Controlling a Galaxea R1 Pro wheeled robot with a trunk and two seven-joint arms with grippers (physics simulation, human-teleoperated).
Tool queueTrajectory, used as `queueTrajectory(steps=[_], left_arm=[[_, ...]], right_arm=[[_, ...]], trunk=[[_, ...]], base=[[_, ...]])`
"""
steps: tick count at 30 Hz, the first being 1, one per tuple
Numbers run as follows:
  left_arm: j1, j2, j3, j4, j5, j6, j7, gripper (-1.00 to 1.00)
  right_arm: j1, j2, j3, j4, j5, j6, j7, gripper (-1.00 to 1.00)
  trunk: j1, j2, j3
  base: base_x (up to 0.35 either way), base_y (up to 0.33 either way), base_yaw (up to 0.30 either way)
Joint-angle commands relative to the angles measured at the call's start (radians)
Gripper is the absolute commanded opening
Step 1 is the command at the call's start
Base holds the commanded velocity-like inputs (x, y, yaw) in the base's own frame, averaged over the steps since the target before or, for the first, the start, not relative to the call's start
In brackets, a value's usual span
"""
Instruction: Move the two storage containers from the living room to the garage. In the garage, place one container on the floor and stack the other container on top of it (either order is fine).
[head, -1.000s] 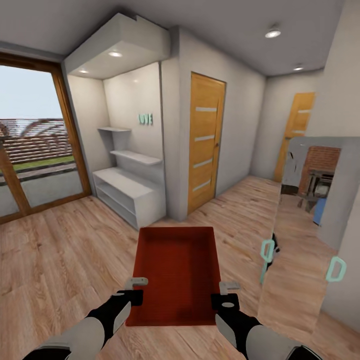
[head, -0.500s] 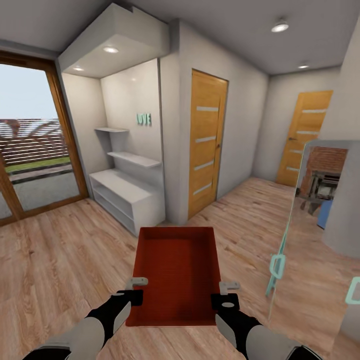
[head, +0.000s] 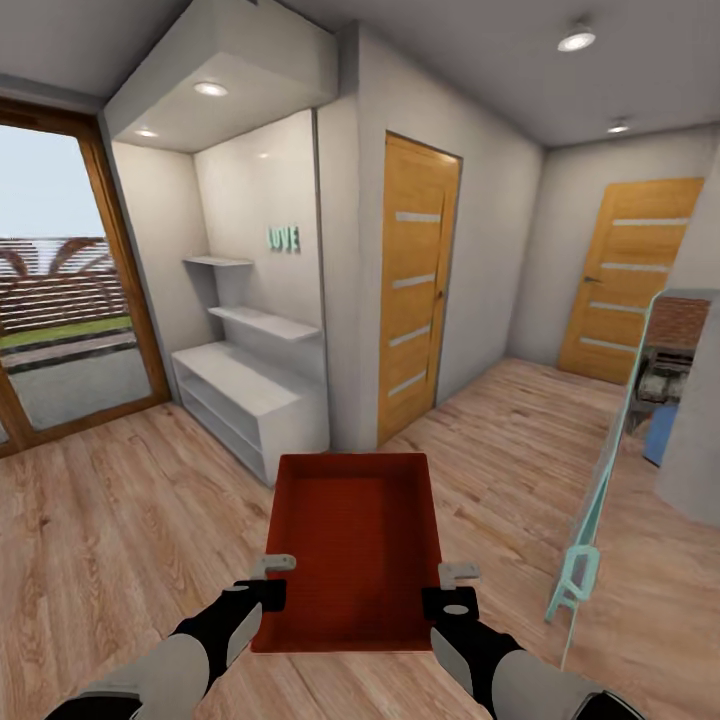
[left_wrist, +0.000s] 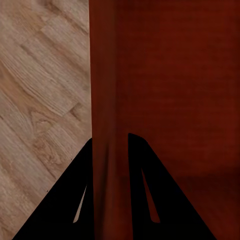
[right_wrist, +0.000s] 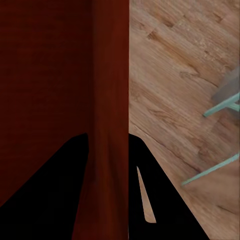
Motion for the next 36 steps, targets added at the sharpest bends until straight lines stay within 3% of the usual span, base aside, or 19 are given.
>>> queueTrajectory(steps=[1, 36], left_arm=[[-0.001, 0.016, 0.05, -0.004, -0.017, 0.007, 0.009, -1.0], [-0.001, 0.016, 0.05, -0.004, -0.017, 0.007, 0.009, -1.0]], right_arm=[[-0.001, -0.005, -0.014, 0.004, -0.004, -0.004, -0.008, -1.0], [-0.001, -0.008, -0.014, 0.004, -0.004, -0.005, -0.008, -1.0]], trunk=[[0.001, -0.002, -0.002], [0.001, -0.002, -0.002]], base=[[0.322, 0.0, 0.0], [0.322, 0.0, -0.002]])
